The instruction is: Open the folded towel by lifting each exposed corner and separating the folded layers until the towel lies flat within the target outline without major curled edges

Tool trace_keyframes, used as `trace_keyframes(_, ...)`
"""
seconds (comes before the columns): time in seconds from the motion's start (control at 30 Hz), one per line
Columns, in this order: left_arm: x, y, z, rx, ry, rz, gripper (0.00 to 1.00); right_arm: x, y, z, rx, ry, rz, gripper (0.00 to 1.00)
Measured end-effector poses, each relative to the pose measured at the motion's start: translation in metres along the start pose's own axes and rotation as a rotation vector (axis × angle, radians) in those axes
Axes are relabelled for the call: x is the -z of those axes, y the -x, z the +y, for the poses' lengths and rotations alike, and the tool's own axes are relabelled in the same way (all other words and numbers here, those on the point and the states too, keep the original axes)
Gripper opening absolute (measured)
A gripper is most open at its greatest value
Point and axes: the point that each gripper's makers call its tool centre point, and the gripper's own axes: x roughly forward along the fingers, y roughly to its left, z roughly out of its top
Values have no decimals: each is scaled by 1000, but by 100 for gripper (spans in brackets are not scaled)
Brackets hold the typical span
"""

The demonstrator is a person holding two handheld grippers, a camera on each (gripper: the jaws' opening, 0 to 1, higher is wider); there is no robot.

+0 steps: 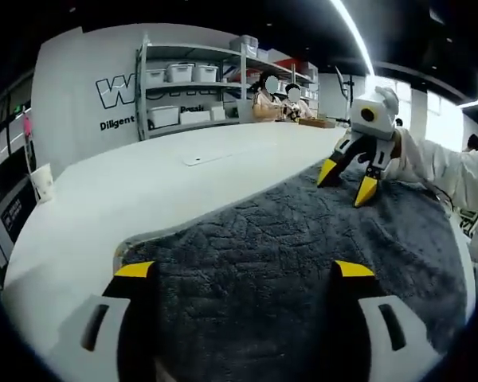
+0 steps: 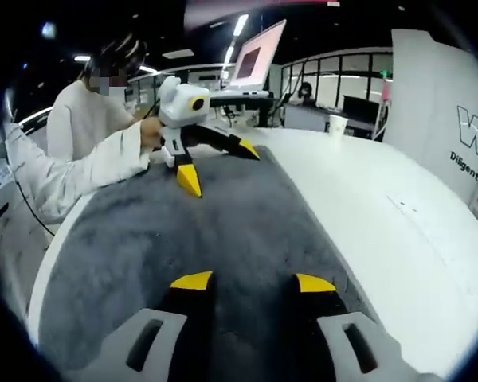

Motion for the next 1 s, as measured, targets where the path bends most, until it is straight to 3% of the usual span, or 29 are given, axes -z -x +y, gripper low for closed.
trace_keyframes(0.27,0,0,1,0,-1,2,88,14,23,-7,26,33,31,42)
trace_keyframes(0.57,0,0,0,-1,-1,1,88,36,49,-19,18,-43,16,43)
trace_keyframes(1.0,-1,0,0,-2,1,-3,88,60,83,-25,39,-60,18,40)
